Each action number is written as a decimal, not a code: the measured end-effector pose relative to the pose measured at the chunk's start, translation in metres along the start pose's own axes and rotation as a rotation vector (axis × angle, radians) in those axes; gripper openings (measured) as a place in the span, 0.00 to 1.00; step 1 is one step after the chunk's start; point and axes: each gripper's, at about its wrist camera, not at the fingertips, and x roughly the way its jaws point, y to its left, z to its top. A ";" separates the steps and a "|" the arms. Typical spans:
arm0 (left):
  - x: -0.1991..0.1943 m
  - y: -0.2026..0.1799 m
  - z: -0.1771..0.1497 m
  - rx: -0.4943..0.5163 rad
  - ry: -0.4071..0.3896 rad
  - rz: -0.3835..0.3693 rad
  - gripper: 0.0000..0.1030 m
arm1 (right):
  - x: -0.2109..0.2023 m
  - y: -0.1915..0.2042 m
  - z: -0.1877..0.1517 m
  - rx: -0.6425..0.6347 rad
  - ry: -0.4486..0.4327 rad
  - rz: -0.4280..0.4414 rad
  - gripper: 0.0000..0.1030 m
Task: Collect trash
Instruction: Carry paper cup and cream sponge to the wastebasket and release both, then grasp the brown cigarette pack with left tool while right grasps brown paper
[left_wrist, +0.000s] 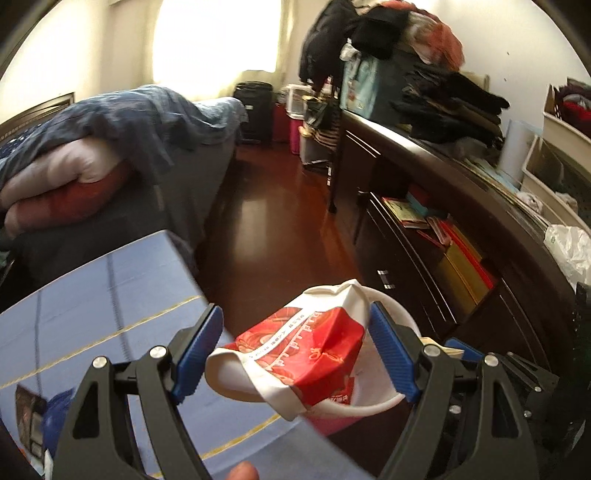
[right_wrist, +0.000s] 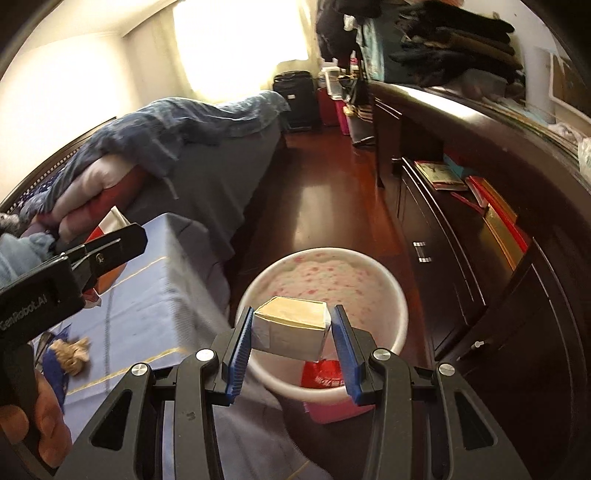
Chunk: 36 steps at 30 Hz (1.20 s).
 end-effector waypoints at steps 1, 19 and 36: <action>0.006 -0.004 0.002 0.003 0.005 -0.007 0.78 | 0.003 -0.004 0.001 0.002 -0.001 -0.010 0.42; 0.088 -0.025 0.021 -0.046 0.093 -0.075 0.96 | 0.057 -0.038 0.008 -0.011 -0.002 -0.108 0.65; -0.017 0.054 -0.021 -0.115 0.042 0.219 0.96 | 0.002 0.037 -0.007 -0.164 0.012 -0.012 0.79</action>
